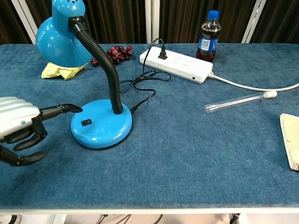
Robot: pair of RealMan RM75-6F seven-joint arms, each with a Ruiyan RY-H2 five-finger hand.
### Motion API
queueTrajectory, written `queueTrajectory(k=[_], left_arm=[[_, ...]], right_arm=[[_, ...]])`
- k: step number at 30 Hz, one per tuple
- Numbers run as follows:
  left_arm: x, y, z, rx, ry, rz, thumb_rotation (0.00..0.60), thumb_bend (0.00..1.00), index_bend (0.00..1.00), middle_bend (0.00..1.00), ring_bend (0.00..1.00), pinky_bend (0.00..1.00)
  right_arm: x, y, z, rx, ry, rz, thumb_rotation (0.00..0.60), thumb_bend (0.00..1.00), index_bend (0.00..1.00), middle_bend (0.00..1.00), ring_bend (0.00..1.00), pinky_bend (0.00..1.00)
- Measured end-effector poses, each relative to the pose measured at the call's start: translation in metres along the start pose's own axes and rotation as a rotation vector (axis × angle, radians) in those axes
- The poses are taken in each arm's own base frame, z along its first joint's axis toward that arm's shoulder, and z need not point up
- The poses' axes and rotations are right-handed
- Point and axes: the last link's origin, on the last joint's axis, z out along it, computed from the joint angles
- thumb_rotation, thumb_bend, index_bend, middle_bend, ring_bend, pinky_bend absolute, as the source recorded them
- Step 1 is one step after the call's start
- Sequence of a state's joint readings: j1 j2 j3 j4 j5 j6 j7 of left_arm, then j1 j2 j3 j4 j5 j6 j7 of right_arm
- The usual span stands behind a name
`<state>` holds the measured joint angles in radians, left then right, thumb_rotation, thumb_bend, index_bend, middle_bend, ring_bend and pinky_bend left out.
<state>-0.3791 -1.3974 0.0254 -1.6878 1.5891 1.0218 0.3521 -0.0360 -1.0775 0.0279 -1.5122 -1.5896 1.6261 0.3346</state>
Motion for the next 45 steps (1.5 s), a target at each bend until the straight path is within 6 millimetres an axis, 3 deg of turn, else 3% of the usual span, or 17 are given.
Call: queueTrajectory(k=[7,29,39,45], left_arm=[[-0.007,-0.004,0.01,0.017,-0.035,0.038,0.6,0.37,0.04,0.83,0.79,0.71],[-0.013,-0.005,0.012,0.023,-0.075,0.066,0.6,0.37,0.09,0.83,0.79,0.71],[-0.014,-0.005,0.011,0.025,-0.075,0.063,0.6,0.37,0.26,0.83,0.79,0.7],[-0.01,-0.005,0.012,0.031,-0.043,0.055,0.6,0.37,0.13,0.83,0.79,0.7]], right_arm=[[0.001,0.001,0.0,-0.003,0.004,0.002,0.6,0.2,0.0,0.0,0.0,0.0],[-0.001,0.004,0.001,-0.027,-0.001,-0.005,0.6,0.2,0.0,0.0,0.0,0.0],[-0.001,0.005,0.001,-0.029,-0.005,-0.004,0.6,0.2,0.0,0.0,0.0,0.0],[-0.001,0.005,0.001,-0.03,-0.003,-0.003,0.6,0.2,0.0,0.0,0.0,0.0]])
